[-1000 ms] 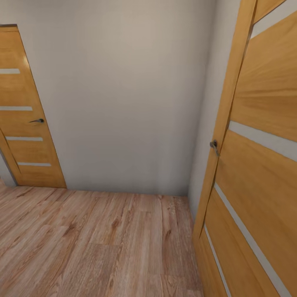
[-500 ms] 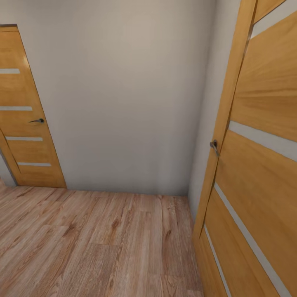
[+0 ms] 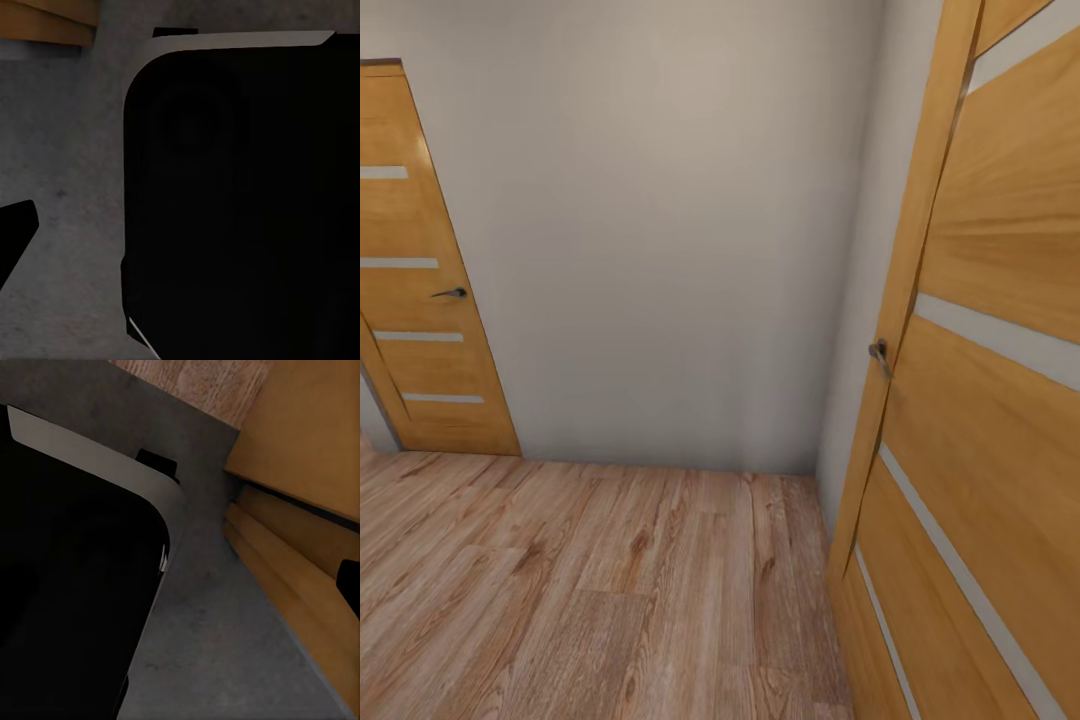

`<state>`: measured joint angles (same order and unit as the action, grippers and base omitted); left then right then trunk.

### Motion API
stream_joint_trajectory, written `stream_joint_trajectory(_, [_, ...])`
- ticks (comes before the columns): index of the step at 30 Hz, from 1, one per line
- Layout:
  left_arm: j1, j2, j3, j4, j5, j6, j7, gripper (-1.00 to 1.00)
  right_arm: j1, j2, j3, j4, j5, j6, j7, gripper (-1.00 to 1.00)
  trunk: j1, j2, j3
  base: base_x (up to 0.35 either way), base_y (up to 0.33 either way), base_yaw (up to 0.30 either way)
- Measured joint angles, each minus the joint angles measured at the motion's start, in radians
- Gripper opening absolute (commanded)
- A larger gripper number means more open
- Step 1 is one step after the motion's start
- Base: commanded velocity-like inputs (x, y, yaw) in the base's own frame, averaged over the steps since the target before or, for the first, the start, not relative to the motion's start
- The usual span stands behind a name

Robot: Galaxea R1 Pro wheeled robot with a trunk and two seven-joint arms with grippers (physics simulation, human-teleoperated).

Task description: Move the two storage containers from the living room to the garage. In the garage, place one container on the floor and stack the other container on top of it (either order is fine).

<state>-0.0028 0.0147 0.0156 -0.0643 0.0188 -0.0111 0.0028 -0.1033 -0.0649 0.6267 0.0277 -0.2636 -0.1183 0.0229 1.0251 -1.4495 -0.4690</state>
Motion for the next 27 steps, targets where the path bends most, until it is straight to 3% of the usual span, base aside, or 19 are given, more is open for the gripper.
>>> stream_joint_trajectory(9, [0.0, 0.001, 0.0, 0.0, 0.001, 0.0, 0.0, 1.0, 0.0, 0.0, 0.0, 0.0, -0.001, 0.0, 0.0, 1.0, 0.0, 0.0, 0.0, 0.036, 0.0, 0.0])
stream_joint_trajectory(22, [0.0, 0.001, 0.0, 0.0, 0.0, 0.0, 0.0, 1.0, 0.0, 0.0, 0.0, 0.0, -0.002, 0.0, -0.001, 1.0, -0.001, 0.0, 0.0, 0.29, 0.0, 0.0])
stream_joint_trajectory(27, [0.0, 0.0, 0.0, 0.0, 0.0, 0.0, 0.0, 1.0, 0.0, 0.0, 0.001, 0.0, -0.002, 0.0, 0.0, 1.0, 0.0, 0.0, 0.0, 0.071, 0.0, 0.0])
